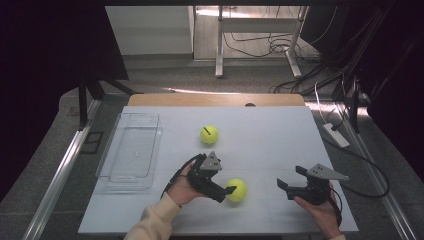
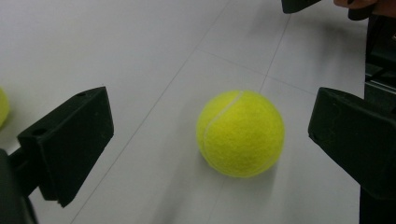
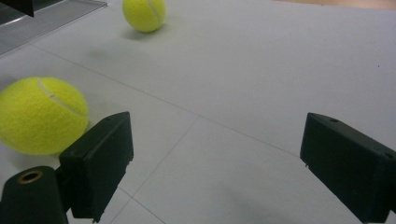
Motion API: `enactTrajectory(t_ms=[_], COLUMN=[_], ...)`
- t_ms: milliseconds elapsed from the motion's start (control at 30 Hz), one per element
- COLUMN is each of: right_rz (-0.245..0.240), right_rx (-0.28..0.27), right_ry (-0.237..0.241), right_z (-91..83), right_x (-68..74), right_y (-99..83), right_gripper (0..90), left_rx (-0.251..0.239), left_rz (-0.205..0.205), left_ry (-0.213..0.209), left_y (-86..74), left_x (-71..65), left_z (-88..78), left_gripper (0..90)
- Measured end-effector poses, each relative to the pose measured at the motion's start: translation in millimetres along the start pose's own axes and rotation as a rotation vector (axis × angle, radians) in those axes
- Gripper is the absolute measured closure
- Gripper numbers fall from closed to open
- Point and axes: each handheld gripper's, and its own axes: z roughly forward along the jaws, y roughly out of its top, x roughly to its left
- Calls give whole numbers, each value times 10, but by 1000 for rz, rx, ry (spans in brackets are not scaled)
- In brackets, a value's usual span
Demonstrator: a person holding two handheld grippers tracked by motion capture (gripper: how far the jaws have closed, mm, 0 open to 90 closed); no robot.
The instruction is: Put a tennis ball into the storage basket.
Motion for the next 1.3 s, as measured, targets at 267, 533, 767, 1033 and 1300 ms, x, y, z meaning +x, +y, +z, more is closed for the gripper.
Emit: enactTrajectory(t_ms=[267,533,767,1033,1300], right_rz=[-4,-2,-2,0,-1], right_rx=[3,3,3,3,6], right_ry=[-2,-2,-2,-3,-5], right_z=[0,5,8,5,4], right_x=[4,-2,-1,-3,0], right_y=[1,-3,-3,-4,-5], right_gripper=[97,96,97,96,96], left_rx=[18,31,38,51,67], left_rz=[6,5,8,12,17], left_ry=[-21,-27,-39,-48,-51], left_y=[-19,-28,-21,-12,-11], left_x=[-35,-48,-73,-93,-100], left_z=[91,149,207,269,329], left_gripper=[11,10,10,10,8])
